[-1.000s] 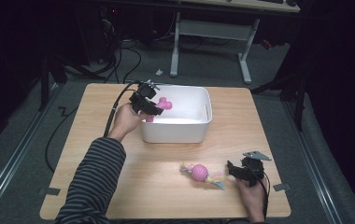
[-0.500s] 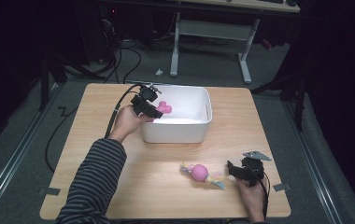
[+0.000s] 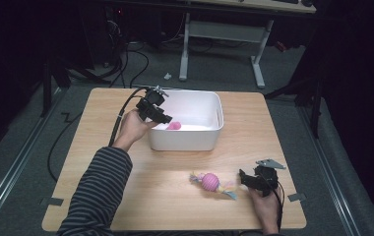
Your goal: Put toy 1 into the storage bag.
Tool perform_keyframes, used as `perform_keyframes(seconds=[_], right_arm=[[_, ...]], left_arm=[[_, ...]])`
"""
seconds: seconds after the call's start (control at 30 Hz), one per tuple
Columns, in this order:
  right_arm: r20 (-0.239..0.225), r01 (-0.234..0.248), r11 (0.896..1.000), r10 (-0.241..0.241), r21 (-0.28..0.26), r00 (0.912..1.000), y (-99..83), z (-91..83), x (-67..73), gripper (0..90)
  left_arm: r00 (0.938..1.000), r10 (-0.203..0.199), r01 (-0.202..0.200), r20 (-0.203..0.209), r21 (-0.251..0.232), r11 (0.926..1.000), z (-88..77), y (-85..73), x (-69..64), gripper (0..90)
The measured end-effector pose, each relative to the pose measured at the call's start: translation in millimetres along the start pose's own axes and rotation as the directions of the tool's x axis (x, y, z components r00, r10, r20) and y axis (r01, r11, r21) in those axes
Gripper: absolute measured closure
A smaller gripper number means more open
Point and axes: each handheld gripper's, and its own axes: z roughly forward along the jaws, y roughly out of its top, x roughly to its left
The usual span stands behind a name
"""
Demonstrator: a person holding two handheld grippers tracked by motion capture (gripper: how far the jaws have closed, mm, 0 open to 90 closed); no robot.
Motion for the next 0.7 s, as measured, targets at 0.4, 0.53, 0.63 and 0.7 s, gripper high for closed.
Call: perform_keyframes(seconds=[0.4,0.53,0.63,0.7], right_arm=[[-0.001,0.003,1.0,-0.003,0.001,1.0,0.0,-0.1,-0.1,20.4],[-0.001,0.001,1.0,-0.001,0.002,1.0,0.1,-0.2,0.1,20.4],[-0.001,0.001,1.0,-0.001,0.002,1.0,0.1,-0.1,0.1,20.4],[-0.001,0.001,1.0,-0.001,0.001,1.0,0.1,-0.1,0.1,20.4]], left_arm=[[0.9991,-0.033,0.028,-0.029,-0.148,0.9886,-47.8,-12.2,-0.8,39.1],[0.9982,-0.042,0.034,-0.042,-0.182,0.9827,-61.3,-21.1,-0.2,38.0],[0.9976,-0.05,0.04,-0.047,-0.2,0.9791,-69.0,-28.3,-0.1,38.0],[0.9973,-0.058,0.048,-0.045,-0.198,0.979,-72.6,-32.0,0.0,37.8]])
